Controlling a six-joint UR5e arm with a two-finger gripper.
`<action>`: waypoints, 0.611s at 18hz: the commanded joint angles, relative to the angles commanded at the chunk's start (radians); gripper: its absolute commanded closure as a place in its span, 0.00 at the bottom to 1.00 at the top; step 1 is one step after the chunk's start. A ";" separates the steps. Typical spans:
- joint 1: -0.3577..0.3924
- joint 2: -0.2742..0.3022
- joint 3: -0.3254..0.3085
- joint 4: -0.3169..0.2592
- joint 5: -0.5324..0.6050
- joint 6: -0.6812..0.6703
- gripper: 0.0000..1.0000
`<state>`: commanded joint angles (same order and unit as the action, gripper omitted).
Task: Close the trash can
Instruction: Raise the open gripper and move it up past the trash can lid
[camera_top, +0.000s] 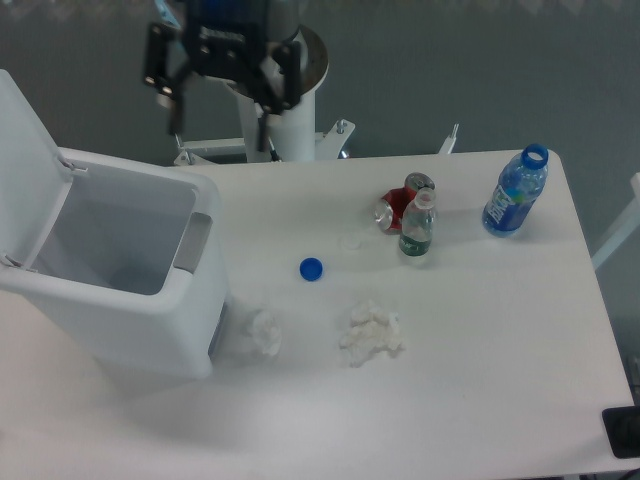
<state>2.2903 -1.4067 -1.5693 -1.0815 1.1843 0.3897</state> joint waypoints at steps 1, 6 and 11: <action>-0.014 0.002 0.000 0.005 -0.021 0.000 0.00; -0.080 0.005 0.015 0.046 -0.069 -0.049 0.00; -0.140 0.006 0.031 0.068 -0.118 -0.063 0.00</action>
<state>2.1508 -1.4005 -1.5386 -1.0140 1.0662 0.3268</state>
